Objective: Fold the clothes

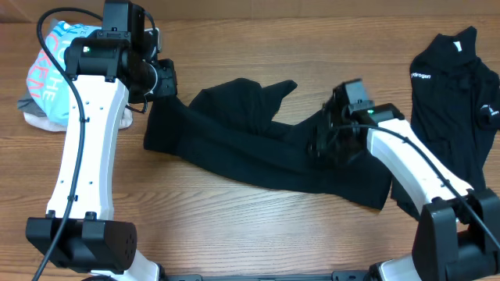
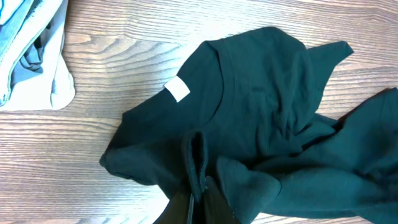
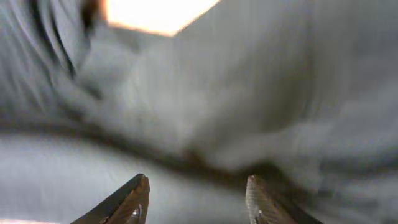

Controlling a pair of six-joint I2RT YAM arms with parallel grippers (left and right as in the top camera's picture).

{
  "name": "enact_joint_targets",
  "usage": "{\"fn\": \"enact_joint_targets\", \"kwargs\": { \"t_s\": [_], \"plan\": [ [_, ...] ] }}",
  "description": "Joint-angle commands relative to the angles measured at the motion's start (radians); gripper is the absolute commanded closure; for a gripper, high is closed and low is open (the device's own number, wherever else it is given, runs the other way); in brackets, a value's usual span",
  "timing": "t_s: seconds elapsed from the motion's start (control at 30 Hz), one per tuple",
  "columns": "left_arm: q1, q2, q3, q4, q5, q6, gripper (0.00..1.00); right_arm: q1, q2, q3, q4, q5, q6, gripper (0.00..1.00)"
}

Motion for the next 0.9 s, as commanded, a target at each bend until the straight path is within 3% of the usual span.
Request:
{"fn": "enact_joint_targets", "kwargs": {
  "t_s": [0.0, 0.17, 0.37, 0.7, 0.87],
  "plan": [
    [-0.003, -0.005, -0.003, 0.006, -0.014, 0.014, 0.96, -0.003, 0.008, 0.014, 0.066, 0.113, 0.011, 0.46],
    [-0.003, -0.005, -0.003, 0.006, -0.014, 0.014, 0.96, -0.005, 0.122, 0.013, 0.136, 0.219, 0.017, 0.46],
    [-0.003, -0.005, -0.003, 0.006, -0.014, 0.014, 0.96, -0.037, 0.142, 0.013, 0.169, 0.330, 0.044, 0.44],
    [-0.003, -0.005, -0.003, 0.006, -0.014, 0.014, 0.96, -0.066, 0.171, -0.004, 0.182, 0.246, 0.044, 0.45],
    [-0.003, -0.005, -0.003, 0.006, -0.014, 0.014, 0.96, -0.066, 0.194, -0.005, 0.181, 0.193, 0.044, 0.67]
  ]
}}
